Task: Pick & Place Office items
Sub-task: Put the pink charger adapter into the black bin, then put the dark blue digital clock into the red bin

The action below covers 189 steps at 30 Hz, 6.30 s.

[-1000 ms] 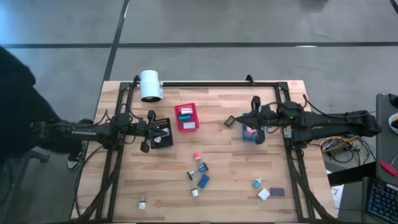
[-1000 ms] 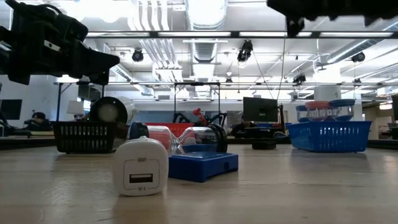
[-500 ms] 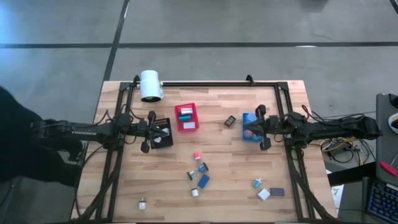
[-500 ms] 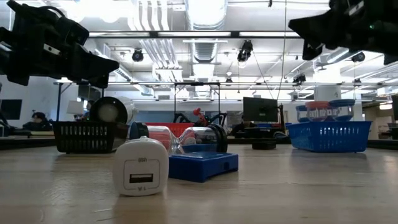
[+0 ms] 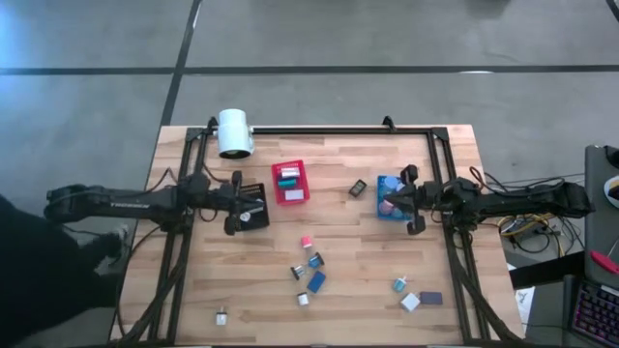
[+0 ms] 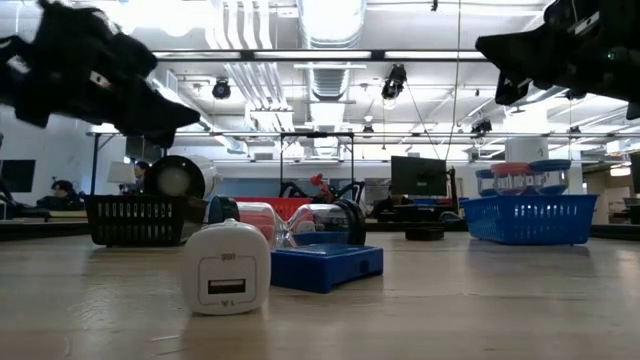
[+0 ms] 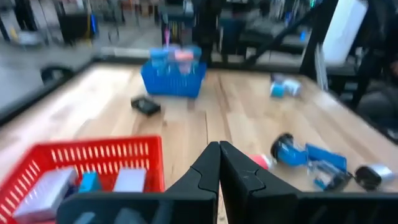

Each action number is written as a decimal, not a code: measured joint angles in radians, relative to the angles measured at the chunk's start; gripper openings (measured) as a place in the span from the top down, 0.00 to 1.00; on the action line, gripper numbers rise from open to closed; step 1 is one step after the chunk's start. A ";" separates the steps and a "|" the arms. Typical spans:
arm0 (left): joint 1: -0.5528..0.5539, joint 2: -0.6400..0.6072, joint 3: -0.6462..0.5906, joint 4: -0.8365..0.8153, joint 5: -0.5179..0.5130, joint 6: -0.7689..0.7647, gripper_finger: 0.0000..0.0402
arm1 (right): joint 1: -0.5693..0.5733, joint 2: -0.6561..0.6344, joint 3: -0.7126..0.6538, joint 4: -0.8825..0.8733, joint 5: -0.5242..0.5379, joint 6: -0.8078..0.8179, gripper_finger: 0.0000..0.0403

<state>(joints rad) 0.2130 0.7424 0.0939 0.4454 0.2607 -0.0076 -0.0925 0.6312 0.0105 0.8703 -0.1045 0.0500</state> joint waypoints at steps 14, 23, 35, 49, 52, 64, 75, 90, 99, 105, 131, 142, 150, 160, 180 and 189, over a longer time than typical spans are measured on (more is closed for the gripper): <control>-0.122 0.351 0.562 -0.574 -0.022 0.214 0.89 | 0.001 0.000 0.000 0.000 0.002 0.018 0.98; -0.218 0.707 0.772 -0.605 -0.021 0.335 0.57 | 0.001 0.001 0.000 -0.006 0.001 0.020 0.98; -0.246 1.018 0.958 -0.725 0.026 0.563 0.26 | 0.001 0.001 0.000 -0.027 0.000 0.002 0.98; -0.271 1.125 1.008 -0.765 0.000 0.854 0.28 | 0.001 0.002 0.000 -0.029 0.000 -0.004 0.98; -0.270 1.129 1.002 -0.755 -0.004 0.898 0.28 | 0.000 0.010 -0.001 -0.029 0.000 -0.005 0.98; -0.263 1.148 1.000 -0.730 -0.002 0.940 0.35 | 0.000 0.013 -0.001 -0.028 0.000 -0.020 0.98; -0.252 1.201 1.018 -0.714 0.001 0.951 0.48 | 0.000 0.013 -0.001 -0.030 0.001 -0.024 0.98; -0.253 1.146 1.021 -0.789 0.001 0.838 0.66 | 0.000 0.013 -0.001 -0.047 0.001 -0.027 0.98; -0.253 0.739 0.869 -0.775 0.003 0.652 0.66 | 0.001 0.012 -0.001 -0.047 0.001 -0.009 0.98; -0.215 0.297 0.574 -0.590 -0.034 0.428 0.66 | 0.001 0.012 -0.001 -0.045 0.001 -0.008 0.98; -0.204 -0.624 -0.052 -0.387 -0.398 0.016 0.66 | 0.001 0.012 -0.001 -0.044 0.002 -0.004 0.98; -0.190 -0.409 0.153 -0.712 -0.636 -0.162 0.66 | 0.000 0.012 -0.001 -0.044 0.030 -0.009 0.98; -0.186 -0.074 0.203 -0.730 -0.636 -0.173 0.66 | 0.000 0.012 -0.001 -0.044 0.029 -0.008 0.98; -0.160 0.168 0.197 -0.683 -0.635 -0.191 0.66 | 0.001 0.012 -0.001 -0.045 0.029 -0.009 0.98; -0.148 0.252 0.225 -0.670 -0.623 -0.155 0.34 | 0.001 0.013 -0.001 -0.046 0.029 -0.008 0.98; -0.150 0.174 0.325 -0.699 -0.539 -0.076 0.25 | 0.001 0.013 -0.001 -0.048 0.028 -0.008 0.98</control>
<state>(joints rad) 0.0635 0.9159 0.4188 -0.2540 -0.2783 -0.0837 -0.0917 0.6437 0.0097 0.8227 -0.0765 0.0416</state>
